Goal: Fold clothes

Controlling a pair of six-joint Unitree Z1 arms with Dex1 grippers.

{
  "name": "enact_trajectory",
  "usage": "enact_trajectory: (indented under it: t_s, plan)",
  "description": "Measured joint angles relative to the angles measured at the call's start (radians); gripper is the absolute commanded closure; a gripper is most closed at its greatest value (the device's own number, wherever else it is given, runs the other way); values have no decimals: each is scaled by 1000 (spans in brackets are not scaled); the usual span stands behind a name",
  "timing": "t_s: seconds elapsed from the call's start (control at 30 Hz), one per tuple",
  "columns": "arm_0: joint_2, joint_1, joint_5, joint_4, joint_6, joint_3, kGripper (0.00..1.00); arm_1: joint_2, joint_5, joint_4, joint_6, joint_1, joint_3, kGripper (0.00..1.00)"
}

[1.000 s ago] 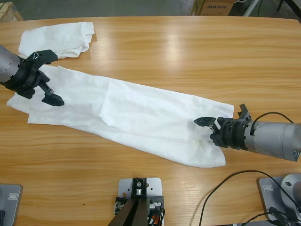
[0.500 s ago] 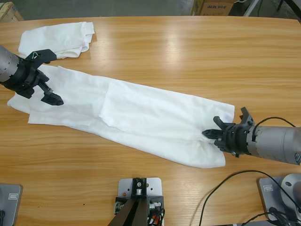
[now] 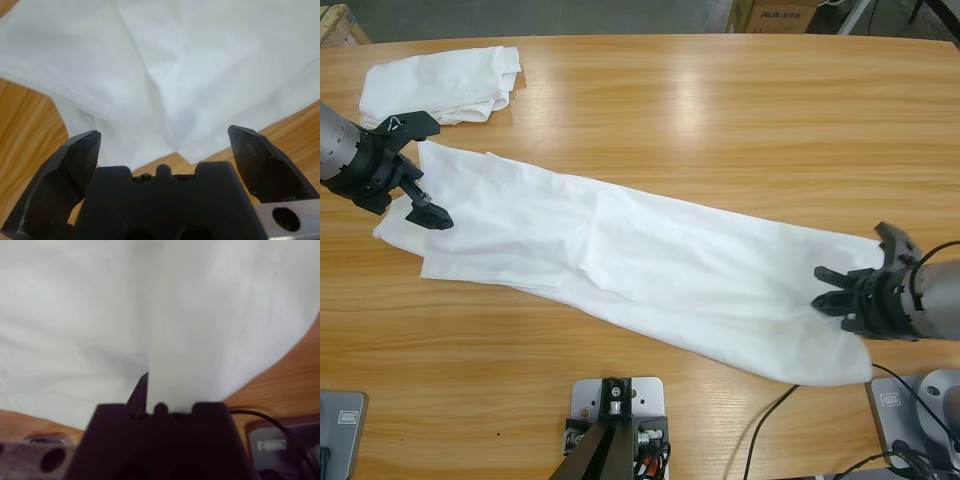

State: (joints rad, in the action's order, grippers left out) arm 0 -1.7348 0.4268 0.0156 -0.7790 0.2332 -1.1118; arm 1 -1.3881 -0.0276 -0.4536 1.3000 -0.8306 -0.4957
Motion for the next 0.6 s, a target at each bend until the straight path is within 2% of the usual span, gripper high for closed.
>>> enact_trajectory:
  t_s: [0.23,0.37,0.6]
  plan:
    - [25,0,0,-24,-24,2,0,-9,-87,-221,-189,99,-162,1000]
    - [31,5,0,-28,-91,2,0,-10,-131,-287,-364,257,-221,1000]
    - [34,46,1,-28,-210,2,11,-49,-132,-309,-574,520,-281,1000]
